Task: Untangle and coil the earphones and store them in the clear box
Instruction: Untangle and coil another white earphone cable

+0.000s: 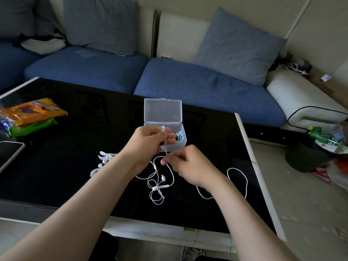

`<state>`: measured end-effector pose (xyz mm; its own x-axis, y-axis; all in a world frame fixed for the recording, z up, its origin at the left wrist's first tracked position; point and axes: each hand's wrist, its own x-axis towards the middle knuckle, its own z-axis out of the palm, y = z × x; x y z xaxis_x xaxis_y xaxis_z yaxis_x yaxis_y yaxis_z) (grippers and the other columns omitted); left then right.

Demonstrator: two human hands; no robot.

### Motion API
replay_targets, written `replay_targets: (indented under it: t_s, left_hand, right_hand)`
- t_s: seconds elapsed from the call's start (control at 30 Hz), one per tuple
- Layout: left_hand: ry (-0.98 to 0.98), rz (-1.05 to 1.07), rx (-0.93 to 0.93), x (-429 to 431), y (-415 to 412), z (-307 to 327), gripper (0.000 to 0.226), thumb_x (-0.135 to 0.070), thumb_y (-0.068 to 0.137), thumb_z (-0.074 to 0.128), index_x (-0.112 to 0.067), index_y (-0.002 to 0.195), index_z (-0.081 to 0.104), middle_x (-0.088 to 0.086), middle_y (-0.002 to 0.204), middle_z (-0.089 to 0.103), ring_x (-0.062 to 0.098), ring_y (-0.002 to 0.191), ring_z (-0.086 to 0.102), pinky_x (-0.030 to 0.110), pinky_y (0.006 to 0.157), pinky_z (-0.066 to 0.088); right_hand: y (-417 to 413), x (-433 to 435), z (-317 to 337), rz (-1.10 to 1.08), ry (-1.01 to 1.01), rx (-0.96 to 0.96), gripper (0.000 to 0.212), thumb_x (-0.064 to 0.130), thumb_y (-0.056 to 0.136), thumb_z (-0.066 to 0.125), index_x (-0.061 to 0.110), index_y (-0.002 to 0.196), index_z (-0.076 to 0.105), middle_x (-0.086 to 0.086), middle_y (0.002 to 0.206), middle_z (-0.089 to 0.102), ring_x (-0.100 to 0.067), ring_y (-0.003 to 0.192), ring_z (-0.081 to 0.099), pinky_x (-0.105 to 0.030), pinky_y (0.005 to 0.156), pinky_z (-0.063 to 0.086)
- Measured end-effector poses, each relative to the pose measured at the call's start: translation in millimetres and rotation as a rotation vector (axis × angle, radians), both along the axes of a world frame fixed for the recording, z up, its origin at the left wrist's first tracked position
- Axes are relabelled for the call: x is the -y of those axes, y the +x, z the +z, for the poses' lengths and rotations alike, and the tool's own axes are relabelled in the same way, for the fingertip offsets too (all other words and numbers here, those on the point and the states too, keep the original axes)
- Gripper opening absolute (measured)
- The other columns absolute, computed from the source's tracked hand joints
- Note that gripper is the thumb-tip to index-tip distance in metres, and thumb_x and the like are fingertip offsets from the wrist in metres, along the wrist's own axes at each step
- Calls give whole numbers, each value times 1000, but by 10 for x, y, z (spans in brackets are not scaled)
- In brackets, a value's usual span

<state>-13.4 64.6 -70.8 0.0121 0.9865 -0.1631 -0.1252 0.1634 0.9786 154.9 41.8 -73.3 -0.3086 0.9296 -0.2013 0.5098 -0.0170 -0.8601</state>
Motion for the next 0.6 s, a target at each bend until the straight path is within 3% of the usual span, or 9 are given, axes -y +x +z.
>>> replay_targets:
  t_s: [0.13, 0.17, 0.23, 0.3, 0.43, 0.6]
  left_hand:
    - [76, -65, -345, 4, -60, -36, 22, -2, 105, 53, -4, 115, 73, 6, 103, 80, 15, 96, 77, 28, 90, 60]
    - [82, -114, -434, 20, -74, -36, 23, -4, 106, 53, -5, 115, 74, 6, 102, 80, 16, 94, 76, 26, 89, 59]
    - [75, -249, -529, 45, -88, -41, 25, -14, 110, 52, -5, 109, 75, 7, 98, 80, 32, 96, 74, 39, 95, 56]
    - [25, -364, -503, 73, -78, -23, 28, -16, 112, 49, -7, 108, 75, 5, 98, 81, 32, 97, 75, 45, 102, 55]
    - [-20, -491, -390, 142, -26, 88, 29, -8, 112, 45, -4, 114, 73, 9, 99, 79, 14, 88, 74, 17, 82, 53]
    - [-39, -515, -94, 157, 26, 155, 29, -11, 111, 45, -8, 115, 74, 6, 99, 74, 13, 87, 67, 27, 75, 40]
  right_hand:
    - [-34, 33, 69, -13, -68, -181, 26, 14, 107, 55, 9, 96, 78, -2, 61, 46, -9, 47, 39, -17, 45, 33]
    - [-22, 26, 86, -53, -16, -182, 25, 13, 103, 57, 8, 93, 80, 3, 56, 48, -8, 47, 39, -19, 47, 32]
    - [35, 9, 116, -136, 154, -127, 23, 14, 94, 62, 12, 85, 83, 10, 49, 53, -2, 48, 42, -22, 52, 34]
    - [114, -16, 128, -255, 297, -89, 20, 13, 90, 66, 14, 79, 83, 5, 54, 62, -1, 52, 47, -22, 55, 38]
    - [252, -60, 124, -441, 383, -83, 17, 17, 89, 70, 20, 78, 82, 3, 61, 69, -3, 56, 54, -21, 55, 43]
    - [274, -118, 74, -425, 191, -99, 30, 14, 97, 60, 25, 83, 85, 16, 58, 64, -6, 60, 54, -25, 62, 40]
